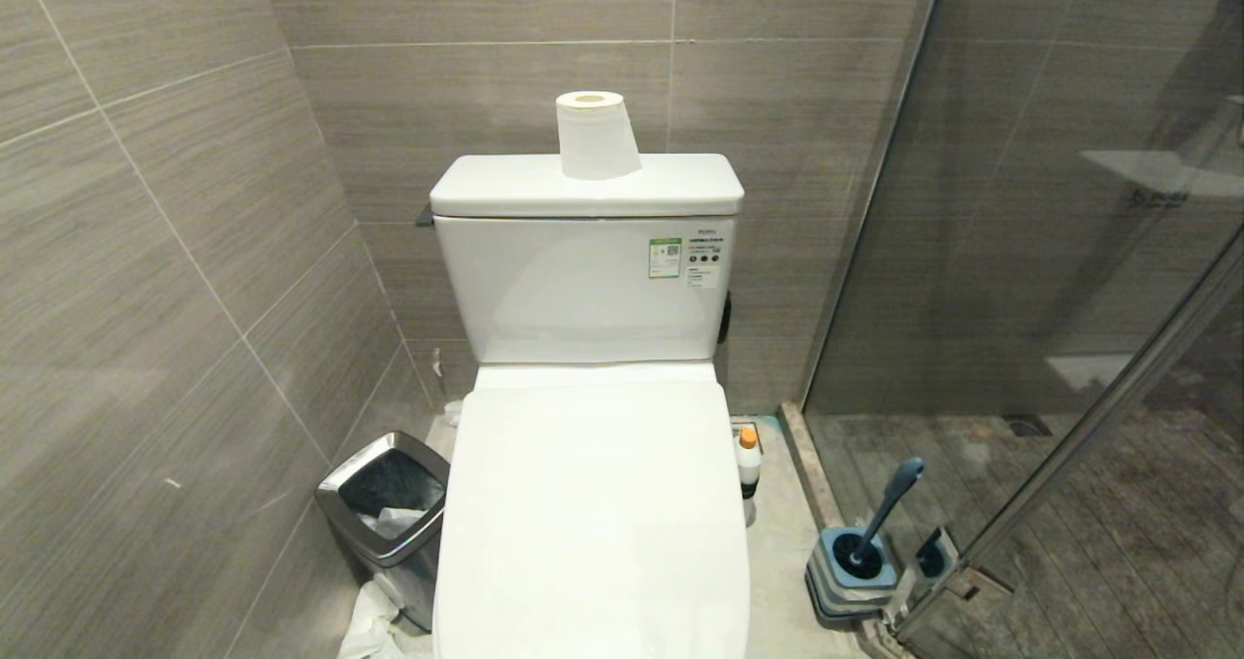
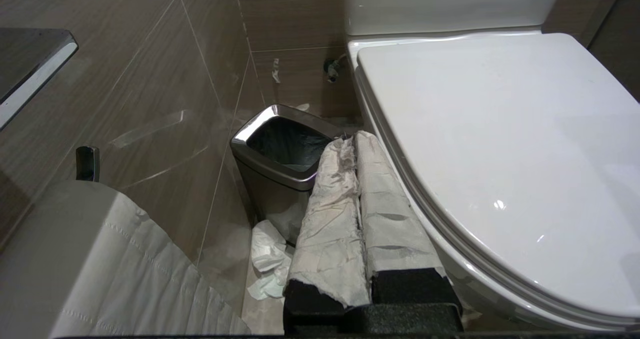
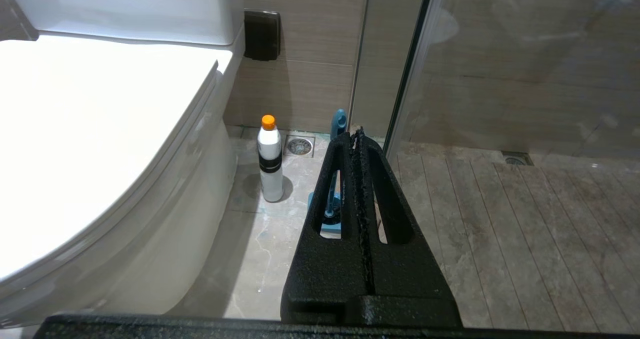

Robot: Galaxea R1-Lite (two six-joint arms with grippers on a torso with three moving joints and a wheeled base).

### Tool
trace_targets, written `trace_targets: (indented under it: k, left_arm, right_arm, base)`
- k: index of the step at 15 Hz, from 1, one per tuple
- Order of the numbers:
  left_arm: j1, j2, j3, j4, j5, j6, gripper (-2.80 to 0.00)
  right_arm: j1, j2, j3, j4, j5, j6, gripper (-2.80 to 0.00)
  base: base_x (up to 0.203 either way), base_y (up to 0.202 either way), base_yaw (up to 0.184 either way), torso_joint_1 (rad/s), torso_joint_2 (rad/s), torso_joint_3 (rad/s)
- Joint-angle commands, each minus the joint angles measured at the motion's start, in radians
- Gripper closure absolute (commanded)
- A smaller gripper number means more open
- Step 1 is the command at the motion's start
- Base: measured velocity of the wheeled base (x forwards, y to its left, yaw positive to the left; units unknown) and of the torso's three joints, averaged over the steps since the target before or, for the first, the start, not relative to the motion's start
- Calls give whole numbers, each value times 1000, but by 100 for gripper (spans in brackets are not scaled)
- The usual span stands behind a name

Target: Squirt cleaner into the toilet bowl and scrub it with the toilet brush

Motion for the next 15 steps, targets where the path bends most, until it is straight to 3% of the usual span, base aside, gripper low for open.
trace_targets:
  k: [1,15]
  left_arm:
    - [0,1,2,-2,0,0,0]
    - [0,1,2,-2,0,2,0]
  right_arm:
    - [0,0,25,-1,0,-1,0]
    - [0,0,25,1,2,-9,0]
  base:
    - [0,0,0,0,0,0]
    - [0,0,0,0,0,0]
